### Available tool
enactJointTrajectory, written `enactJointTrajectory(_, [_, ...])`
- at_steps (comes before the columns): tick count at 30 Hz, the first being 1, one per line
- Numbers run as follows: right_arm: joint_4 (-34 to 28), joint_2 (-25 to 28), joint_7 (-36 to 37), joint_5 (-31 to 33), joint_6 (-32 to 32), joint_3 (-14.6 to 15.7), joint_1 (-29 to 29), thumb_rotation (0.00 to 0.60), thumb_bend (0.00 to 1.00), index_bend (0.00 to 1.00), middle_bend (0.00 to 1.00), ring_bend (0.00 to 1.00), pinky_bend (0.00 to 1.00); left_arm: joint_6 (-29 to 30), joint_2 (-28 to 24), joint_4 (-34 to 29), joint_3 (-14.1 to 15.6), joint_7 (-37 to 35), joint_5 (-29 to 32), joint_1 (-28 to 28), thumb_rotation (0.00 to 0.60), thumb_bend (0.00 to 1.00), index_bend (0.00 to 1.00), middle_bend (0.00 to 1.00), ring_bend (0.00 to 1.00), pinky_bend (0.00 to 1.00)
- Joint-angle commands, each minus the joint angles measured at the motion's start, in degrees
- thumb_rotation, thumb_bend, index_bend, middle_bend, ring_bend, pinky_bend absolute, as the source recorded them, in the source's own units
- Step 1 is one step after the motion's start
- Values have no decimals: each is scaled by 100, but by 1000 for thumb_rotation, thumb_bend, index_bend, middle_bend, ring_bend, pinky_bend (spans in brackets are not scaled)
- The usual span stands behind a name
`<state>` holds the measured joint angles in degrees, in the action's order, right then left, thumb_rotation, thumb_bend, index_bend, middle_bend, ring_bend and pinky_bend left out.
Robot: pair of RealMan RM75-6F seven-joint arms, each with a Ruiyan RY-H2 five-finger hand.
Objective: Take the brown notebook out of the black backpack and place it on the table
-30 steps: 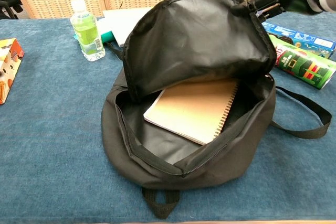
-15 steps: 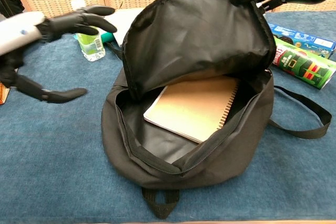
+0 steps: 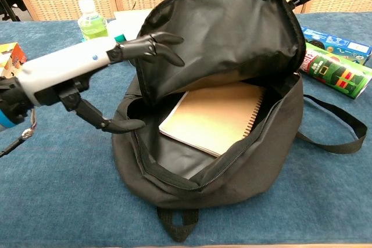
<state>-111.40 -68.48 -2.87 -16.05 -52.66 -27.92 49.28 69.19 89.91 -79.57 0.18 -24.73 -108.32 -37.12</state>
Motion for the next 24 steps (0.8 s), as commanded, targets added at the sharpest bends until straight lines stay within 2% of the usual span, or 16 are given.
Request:
enactJointTrajectory(1, [8,29,38,18,28,19,7,600,711,683,657,416,425,-297,109,51,-25,108,183,-163,600,252,211,0,71,134])
enactJointTrajectory(10, [-110,278,251,81,248,26,-9,600,719,686,659,416,425,-1017,760,515,-173,464,684,-595,600,225,218,10,71,134])
enactJointTrajectory(18, [-239,488,335,185,348,91,31,600,724,687,660,416,425,-1372,1227,848,-310,925,958,-904,600,213,218,11,71,134])
enactJointTrajectory(24, [-192,576,453,214,407,118,63,600,724,687,660,416,425,-1494,1358,952,-281,1041,1061,-1057,600,212,218,10,71,134])
